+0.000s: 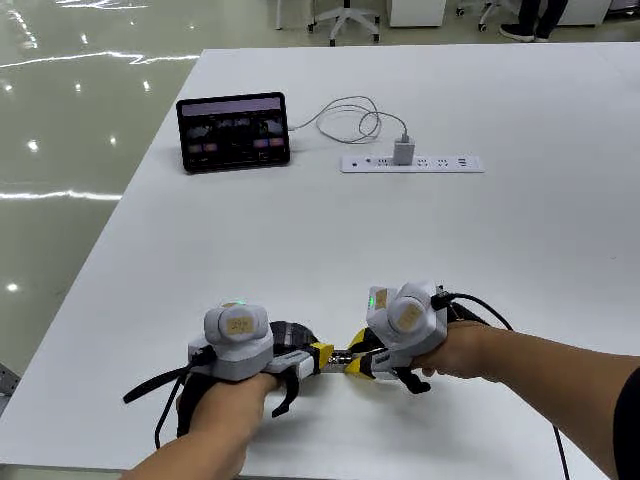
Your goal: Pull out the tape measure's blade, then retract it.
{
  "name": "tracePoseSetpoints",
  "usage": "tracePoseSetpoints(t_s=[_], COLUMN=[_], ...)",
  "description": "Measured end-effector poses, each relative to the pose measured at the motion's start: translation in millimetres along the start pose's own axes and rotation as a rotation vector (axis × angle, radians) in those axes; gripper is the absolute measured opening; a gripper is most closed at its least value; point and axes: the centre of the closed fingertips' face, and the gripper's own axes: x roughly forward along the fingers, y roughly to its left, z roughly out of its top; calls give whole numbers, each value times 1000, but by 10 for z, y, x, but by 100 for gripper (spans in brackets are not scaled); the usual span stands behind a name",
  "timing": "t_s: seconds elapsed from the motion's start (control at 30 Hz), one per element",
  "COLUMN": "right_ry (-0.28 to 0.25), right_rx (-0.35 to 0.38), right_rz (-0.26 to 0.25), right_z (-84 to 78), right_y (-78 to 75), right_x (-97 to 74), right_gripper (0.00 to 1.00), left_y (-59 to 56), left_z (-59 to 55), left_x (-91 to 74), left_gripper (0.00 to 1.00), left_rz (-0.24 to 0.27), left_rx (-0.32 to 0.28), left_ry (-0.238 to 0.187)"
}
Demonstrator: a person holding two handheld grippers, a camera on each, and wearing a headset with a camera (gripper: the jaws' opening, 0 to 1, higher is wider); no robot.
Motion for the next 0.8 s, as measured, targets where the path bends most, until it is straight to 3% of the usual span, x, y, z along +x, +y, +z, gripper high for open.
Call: tracePoseSetpoints(t_s=[0.33, 0.8], right_ry=[-15, -13], right_rx=[44, 35], right_rz=[5, 2], right_z=[86, 120], right_y=[-10, -3], right_x=[84, 117], right_gripper=[10, 10], left_y=[7, 17], left_z=[6, 19], left_x=[-6, -7], left_gripper=[65, 65], left_rz=[-5, -14], left_rx=[-20, -44], left_ry=[-4, -8])
